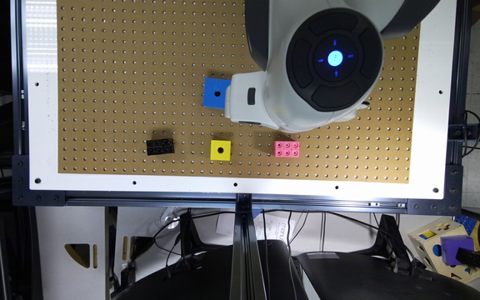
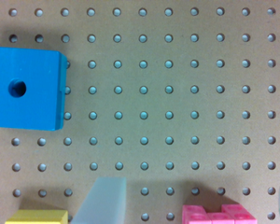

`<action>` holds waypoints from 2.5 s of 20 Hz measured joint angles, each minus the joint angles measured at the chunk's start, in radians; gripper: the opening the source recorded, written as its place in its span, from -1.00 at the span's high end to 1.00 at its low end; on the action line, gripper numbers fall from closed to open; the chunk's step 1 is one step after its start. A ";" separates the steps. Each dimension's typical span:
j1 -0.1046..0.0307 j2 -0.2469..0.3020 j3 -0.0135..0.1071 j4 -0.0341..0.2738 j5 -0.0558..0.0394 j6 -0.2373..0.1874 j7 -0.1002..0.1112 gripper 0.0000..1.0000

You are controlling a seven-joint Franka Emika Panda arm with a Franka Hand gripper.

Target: Pick up pink block.

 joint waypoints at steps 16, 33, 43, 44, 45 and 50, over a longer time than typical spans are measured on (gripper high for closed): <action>0.001 0.043 0.015 0.067 0.0000 0.000 -0.002 -1.00; 0.001 0.170 0.030 0.150 0.0000 0.035 0.001 -1.00; 0.001 0.212 0.031 0.151 0.0000 0.073 0.001 -1.00; 0.001 0.212 0.031 0.151 0.0000 0.074 0.001 -1.00; 0.001 0.212 0.032 0.153 0.0000 0.075 0.001 -1.00; 0.001 0.224 0.035 0.177 0.0000 0.075 0.001 -1.00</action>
